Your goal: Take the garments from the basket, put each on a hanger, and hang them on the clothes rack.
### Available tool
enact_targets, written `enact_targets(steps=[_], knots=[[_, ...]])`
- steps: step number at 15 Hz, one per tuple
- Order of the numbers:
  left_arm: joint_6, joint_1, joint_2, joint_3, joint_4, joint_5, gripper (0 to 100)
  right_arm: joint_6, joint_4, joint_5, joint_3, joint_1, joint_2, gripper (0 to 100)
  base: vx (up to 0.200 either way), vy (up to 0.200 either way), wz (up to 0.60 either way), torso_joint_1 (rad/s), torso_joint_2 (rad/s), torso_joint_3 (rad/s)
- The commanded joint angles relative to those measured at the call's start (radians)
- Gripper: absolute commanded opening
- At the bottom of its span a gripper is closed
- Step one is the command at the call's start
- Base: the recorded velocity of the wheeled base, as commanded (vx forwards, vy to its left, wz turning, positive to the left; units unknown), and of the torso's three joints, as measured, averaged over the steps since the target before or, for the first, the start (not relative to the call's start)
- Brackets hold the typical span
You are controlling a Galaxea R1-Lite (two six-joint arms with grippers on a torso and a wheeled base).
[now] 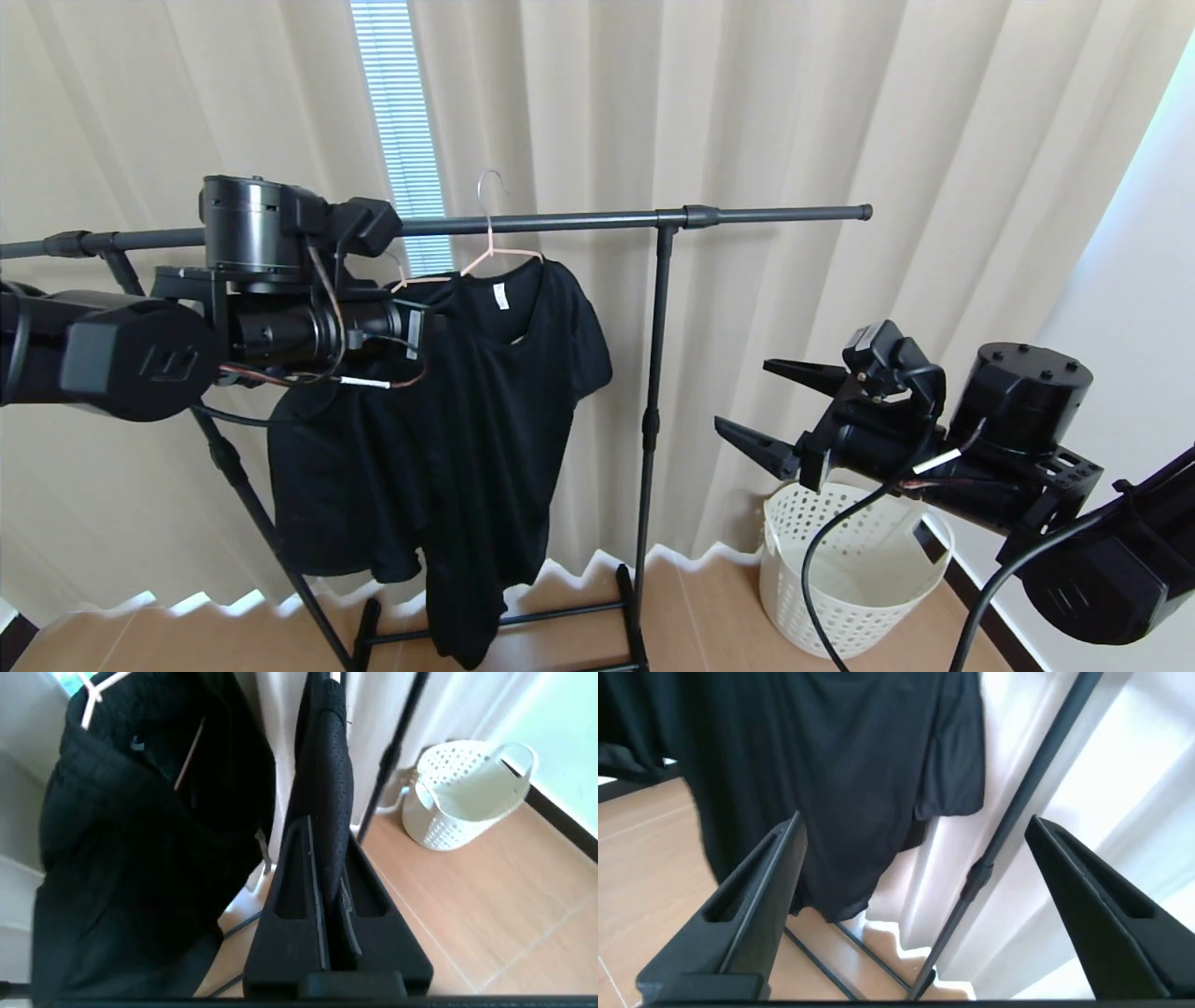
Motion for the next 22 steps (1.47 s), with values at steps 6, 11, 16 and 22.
enact_targets(steps=[6, 11, 16, 22], knots=[[-0.119, -0.014, 0.192, -0.173, -0.001, 0.031, 0, -0.001, -0.001, 0.001, 0.002, 0.001, 0.003, 100, 0.000, 0.000, 0.00, 0.000, 0.00, 0.000], [-0.149, -0.016, 0.271, -0.249, -0.002, 0.031, 0, -0.002, -0.003, 0.001, 0.001, 0.001, 0.008, 100, 0.000, 0.000, 0.00, 0.000, 0.00, 0.000], [-0.150, -0.025, 0.278, -0.219, -0.002, 0.031, 0, -0.002, -0.003, 0.001, 0.001, 0.001, 0.011, 100, 0.000, 0.000, 0.00, 0.000, 0.00, 0.000], [-0.145, -0.039, 0.199, -0.058, -0.149, 0.046, 100, -0.002, -0.004, 0.001, 0.001, -0.001, 0.006, 100, 0.000, 0.000, 0.00, 0.000, 0.00, 0.000]])
